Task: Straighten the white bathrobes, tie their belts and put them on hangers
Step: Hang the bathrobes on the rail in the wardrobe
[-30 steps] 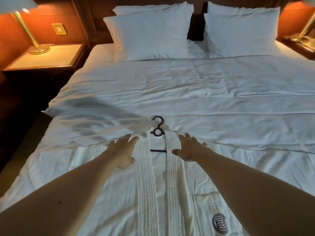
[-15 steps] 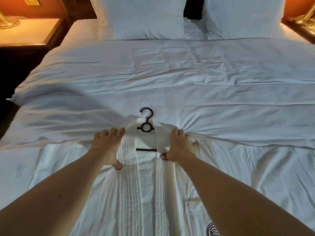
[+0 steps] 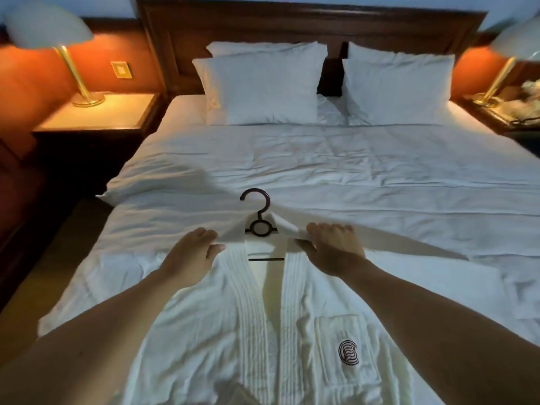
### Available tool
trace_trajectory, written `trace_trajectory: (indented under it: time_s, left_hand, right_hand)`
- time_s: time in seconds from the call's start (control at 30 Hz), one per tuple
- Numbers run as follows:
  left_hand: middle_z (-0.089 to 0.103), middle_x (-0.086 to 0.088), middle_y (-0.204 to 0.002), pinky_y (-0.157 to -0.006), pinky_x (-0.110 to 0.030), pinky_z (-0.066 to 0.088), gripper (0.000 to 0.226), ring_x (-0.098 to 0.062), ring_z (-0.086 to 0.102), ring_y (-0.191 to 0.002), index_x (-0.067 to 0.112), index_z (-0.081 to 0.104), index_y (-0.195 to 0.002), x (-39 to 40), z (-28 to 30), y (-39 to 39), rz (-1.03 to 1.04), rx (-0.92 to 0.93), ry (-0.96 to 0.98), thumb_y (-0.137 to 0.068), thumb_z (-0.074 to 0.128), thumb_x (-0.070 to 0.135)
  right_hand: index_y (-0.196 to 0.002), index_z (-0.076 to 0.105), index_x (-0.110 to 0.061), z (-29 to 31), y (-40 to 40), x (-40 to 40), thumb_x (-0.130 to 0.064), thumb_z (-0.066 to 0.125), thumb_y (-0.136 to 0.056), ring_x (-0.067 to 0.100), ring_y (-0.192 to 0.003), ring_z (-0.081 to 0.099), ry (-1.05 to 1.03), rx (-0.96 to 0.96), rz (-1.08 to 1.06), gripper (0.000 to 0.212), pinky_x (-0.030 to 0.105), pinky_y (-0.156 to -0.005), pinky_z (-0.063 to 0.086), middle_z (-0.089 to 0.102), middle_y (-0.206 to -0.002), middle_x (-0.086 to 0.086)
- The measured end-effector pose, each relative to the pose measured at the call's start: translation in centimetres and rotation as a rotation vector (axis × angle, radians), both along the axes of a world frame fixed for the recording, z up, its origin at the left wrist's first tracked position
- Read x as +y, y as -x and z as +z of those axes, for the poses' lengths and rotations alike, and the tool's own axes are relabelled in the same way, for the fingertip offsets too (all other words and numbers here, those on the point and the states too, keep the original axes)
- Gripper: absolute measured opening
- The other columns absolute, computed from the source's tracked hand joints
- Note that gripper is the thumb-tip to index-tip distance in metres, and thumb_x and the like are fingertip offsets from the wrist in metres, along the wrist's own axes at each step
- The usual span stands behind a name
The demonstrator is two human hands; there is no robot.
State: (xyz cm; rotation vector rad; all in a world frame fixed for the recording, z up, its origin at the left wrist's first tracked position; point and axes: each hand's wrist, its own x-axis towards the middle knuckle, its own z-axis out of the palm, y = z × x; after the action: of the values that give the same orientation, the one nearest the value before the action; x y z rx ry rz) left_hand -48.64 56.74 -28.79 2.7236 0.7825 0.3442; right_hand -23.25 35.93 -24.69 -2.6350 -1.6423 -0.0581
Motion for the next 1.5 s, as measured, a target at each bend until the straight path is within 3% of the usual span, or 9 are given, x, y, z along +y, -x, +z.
trace_trajectory:
  time_s: [0.17,0.3,0.5,0.67,1.03,1.2,1.27,1.37,1.5]
  left_hand:
    - [0.047,0.000,-0.076,-0.062,-0.037,0.036,0.049,-0.023,0.049,-0.075,0.014,0.052,-0.079,-1.6,8.7,5.5,0.057,-0.146,-0.089,-0.093,0.044,0.060]
    - [0.048,0.002,-0.079,-0.065,-0.036,0.033,0.035,-0.025,0.052,-0.075,0.019,0.045,-0.081,-3.3,16.7,10.5,0.148,-0.164,-0.069,-0.097,0.056,0.048]
    - [0.047,0.007,-0.074,-0.055,-0.035,0.030,0.037,-0.009,0.046,-0.063,0.028,0.038,-0.078,-10.1,30.5,21.7,0.279,-0.197,-0.221,-0.098,0.038,0.059]
    - [0.052,0.008,-0.083,-0.064,-0.037,0.039,0.030,-0.028,0.061,-0.081,0.027,0.041,-0.084,-19.5,38.9,34.7,0.549,-0.159,-0.469,-0.096,0.033,0.053]
    - [0.061,-0.004,-0.078,-0.060,-0.035,0.035,0.060,-0.035,0.064,-0.076,0.026,0.043,-0.084,-55.8,50.7,67.3,1.210,-0.050,-0.811,-0.093,0.010,0.076]
    - [0.067,-0.018,-0.110,-0.071,-0.040,0.035,0.046,-0.040,0.063,-0.099,0.016,0.052,-0.106,-74.2,54.0,77.1,1.599,0.135,-0.871,-0.103,0.027,0.054]
    - [0.067,-0.012,-0.100,-0.067,-0.037,0.033,0.038,-0.037,0.061,-0.088,0.019,0.051,-0.098,-82.1,55.1,80.2,1.711,0.155,-0.857,-0.104,0.031,0.051]
    - [0.056,0.004,-0.072,-0.061,-0.036,0.039,0.046,-0.027,0.057,-0.068,0.025,0.041,-0.078,-92.4,55.5,84.6,1.793,0.137,-0.942,-0.098,0.023,0.063]
    - [0.053,0.004,-0.065,-0.055,-0.040,0.044,0.052,-0.029,0.057,-0.061,0.023,0.040,-0.077,-105.5,56.1,89.1,1.885,0.223,-0.972,-0.097,0.020,0.068]
  right_hand:
    - [-0.095,0.048,-0.022,9.3,4.7,-2.0,-0.057,0.036,-0.103,0.035,-0.097,0.061,-0.064,0.119,0.053,0.038,0.038,-0.072,0.041,0.065,-0.107,0.011]
    - [-0.091,0.048,-0.022,17.3,9.8,-3.2,-0.055,0.040,-0.102,0.034,-0.096,0.061,-0.182,0.089,0.153,0.035,0.036,-0.071,0.037,0.064,-0.104,0.009]
    - [-0.091,0.043,-0.027,30.0,17.8,-4.7,-0.056,0.039,-0.102,0.033,-0.094,0.062,-0.347,0.017,0.379,0.031,0.034,-0.069,0.033,0.065,-0.102,0.008]
    - [-0.107,0.056,-0.017,36.8,27.8,-6.5,-0.056,0.038,-0.103,0.039,-0.098,0.063,-0.445,-0.008,0.587,0.043,0.038,-0.069,0.037,0.067,-0.106,0.015]
    - [-0.094,0.056,-0.018,51.8,62.8,-22.8,-0.053,0.040,-0.102,0.039,-0.098,0.065,-0.485,0.097,1.276,0.040,0.036,-0.069,0.040,0.067,-0.107,0.020]
    - [-0.092,0.058,-0.016,56.5,76.9,-34.7,-0.052,0.046,-0.103,0.031,-0.088,0.061,-0.509,0.197,1.572,0.039,0.034,-0.073,0.040,0.062,-0.096,0.011]
    - [-0.089,0.058,-0.014,57.6,82.6,-39.8,-0.055,0.043,-0.103,0.026,-0.083,0.058,-0.483,0.208,1.669,0.045,0.033,-0.073,0.040,0.064,-0.098,0.009]
    - [-0.110,0.061,-0.014,59.1,90.0,-47.2,-0.058,0.040,-0.102,0.030,-0.097,0.060,-0.447,0.185,1.795,0.049,0.037,-0.077,0.045,0.064,-0.113,0.010]
    - [-0.093,0.058,-0.013,60.1,98.0,-57.1,-0.053,0.046,-0.100,0.028,-0.088,0.062,-0.394,0.230,1.961,0.041,0.036,-0.069,0.049,0.063,-0.101,0.009]
